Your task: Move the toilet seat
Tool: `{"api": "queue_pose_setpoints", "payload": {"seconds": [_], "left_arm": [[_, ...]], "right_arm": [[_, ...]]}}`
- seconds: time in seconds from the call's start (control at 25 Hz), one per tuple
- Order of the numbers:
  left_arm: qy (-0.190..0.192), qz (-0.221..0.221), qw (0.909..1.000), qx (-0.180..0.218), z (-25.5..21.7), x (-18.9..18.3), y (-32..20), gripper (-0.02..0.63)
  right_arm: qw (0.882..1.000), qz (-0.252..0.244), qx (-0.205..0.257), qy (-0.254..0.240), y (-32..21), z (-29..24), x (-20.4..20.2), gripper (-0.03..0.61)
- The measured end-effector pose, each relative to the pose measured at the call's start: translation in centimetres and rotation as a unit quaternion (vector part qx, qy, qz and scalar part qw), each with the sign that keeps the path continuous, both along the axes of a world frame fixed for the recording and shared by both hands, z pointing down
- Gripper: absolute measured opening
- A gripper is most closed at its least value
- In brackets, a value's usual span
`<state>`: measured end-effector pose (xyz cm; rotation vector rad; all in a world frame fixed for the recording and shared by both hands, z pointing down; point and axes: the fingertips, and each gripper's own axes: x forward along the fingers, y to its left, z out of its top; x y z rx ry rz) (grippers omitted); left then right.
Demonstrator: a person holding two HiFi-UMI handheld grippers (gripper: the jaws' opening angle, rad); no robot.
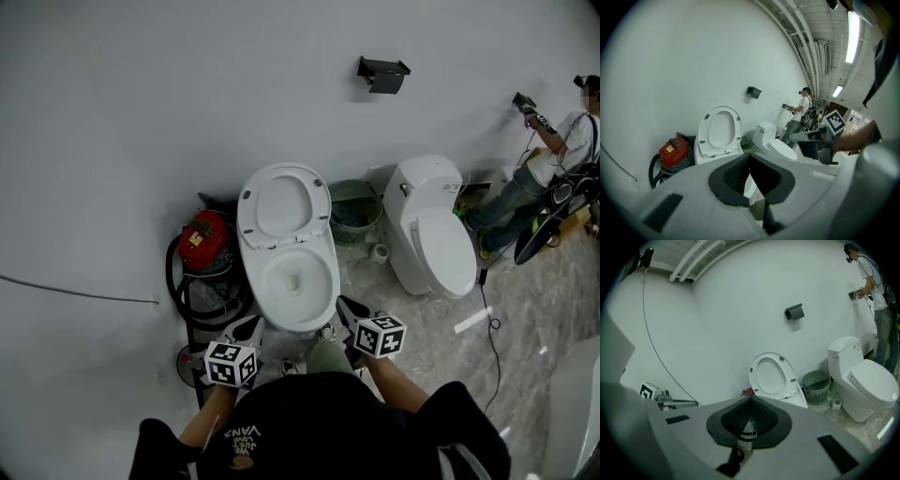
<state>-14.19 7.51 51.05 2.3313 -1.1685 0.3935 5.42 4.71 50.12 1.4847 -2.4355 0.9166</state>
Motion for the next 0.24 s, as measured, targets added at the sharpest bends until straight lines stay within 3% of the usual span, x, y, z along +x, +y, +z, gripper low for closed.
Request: {"api": "queue_pose_setpoints", "payload": {"seconds": [0.24], "left_arm": [[0.012, -0.007, 0.9999, 0.006, 0.47, 0.41, -0.73, 0.000]], "right_arm": [[1.000, 0.001, 0.005, 0.003, -0.70, 0.51, 0.17, -0.002]]}}
